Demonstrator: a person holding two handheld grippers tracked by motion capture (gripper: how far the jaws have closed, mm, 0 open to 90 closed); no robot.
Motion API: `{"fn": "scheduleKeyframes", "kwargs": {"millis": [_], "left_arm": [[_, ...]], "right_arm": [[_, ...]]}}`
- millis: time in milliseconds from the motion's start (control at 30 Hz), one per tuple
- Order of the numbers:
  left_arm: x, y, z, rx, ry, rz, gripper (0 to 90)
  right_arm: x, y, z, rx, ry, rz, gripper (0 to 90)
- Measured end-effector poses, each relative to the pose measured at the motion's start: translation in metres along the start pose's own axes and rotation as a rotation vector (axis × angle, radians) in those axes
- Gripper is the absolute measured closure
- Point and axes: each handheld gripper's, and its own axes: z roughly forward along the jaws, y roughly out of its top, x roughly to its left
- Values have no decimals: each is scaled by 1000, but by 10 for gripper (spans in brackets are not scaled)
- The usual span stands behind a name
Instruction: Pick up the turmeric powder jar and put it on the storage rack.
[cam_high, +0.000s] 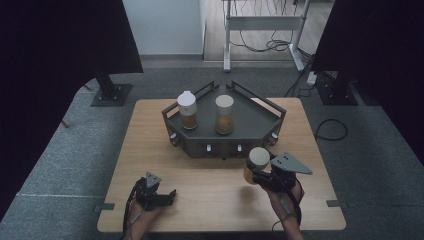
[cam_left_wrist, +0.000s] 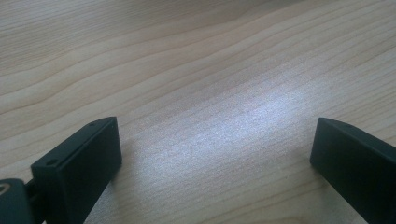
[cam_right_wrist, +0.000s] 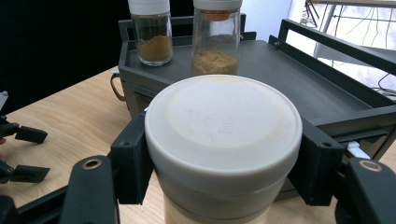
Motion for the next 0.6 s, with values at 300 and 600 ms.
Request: {"fn": "scheduleKeyframes", "kwargs": {"millis": [300,600], "left_arm": [[0,0,0,0,0,0,15],[0,0,0,0,0,1,15]], "right_arm": [[-6,4,2,-12,5,3,330],[-8,12,4,-21,-2,-5,331]]}}
